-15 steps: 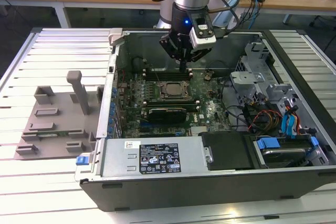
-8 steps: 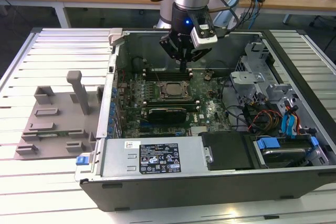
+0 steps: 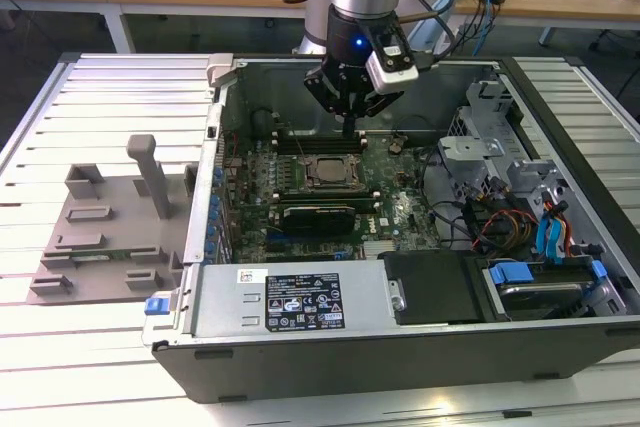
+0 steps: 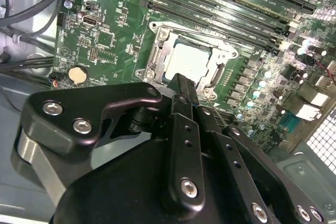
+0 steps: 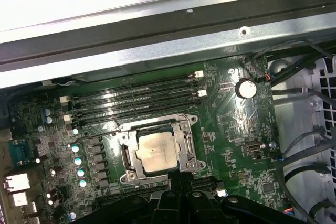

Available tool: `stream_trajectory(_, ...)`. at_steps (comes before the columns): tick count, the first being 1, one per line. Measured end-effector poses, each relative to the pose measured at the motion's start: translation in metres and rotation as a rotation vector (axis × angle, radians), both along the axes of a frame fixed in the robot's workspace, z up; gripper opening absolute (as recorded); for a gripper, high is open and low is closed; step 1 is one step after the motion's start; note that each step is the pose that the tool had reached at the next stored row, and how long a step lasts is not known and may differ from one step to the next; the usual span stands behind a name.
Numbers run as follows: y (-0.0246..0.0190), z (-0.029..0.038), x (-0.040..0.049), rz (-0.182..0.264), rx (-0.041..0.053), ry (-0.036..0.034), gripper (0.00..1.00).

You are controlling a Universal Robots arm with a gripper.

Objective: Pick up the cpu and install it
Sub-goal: 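Install the first cpu locking lever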

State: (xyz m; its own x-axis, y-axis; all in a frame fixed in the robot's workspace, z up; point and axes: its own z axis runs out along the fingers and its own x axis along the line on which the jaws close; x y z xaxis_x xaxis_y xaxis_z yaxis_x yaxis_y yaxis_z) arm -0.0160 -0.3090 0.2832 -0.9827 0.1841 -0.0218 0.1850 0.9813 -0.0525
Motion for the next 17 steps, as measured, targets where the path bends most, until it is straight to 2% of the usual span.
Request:
stream_trajectory(12,0.0000,0.0000,0.0000,0.058,0.0000,0.0000,0.11)
stream_trajectory(14,0.0000,0.0001,0.0000,0.136,0.0006,0.0000,0.11)
stream_trajectory(15,0.0000,0.0001,0.0000,0.138,0.0077,-0.0005,0.11)
stream_trajectory(17,-0.0002,0.0000,0.0000,0.139,0.0324,-0.0022,0.11)
